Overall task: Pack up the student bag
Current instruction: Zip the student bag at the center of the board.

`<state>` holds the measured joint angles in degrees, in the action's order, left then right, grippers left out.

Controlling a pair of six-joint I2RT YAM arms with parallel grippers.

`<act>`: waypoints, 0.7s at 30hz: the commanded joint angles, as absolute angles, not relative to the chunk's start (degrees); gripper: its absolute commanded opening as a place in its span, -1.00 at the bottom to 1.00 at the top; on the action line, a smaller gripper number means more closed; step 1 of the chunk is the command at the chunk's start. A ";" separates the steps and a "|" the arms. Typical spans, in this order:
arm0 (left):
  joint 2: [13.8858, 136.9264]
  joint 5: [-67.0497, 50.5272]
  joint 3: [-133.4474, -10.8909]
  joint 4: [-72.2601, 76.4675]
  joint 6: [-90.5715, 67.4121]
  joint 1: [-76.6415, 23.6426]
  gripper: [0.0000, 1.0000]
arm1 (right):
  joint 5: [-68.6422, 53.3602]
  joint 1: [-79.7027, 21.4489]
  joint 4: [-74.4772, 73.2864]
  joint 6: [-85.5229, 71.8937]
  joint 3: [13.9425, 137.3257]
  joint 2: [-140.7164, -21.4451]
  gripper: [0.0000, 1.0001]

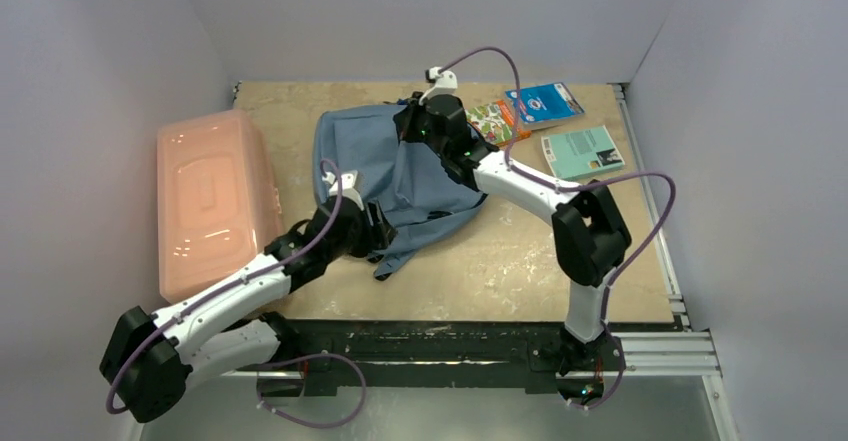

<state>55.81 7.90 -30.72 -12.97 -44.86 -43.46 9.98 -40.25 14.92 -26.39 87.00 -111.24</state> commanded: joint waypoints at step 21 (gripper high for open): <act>82.29 9.43 -50.85 -16.26 -34.90 -38.98 -1.00 | 20.31 -44.82 1.37 -58.35 75.99 -93.60 -1.00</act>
<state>81.10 8.16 -51.99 -15.00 -36.36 -39.13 15.64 -44.36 -1.13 -53.80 75.16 -98.28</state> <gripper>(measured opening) 0.114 0.007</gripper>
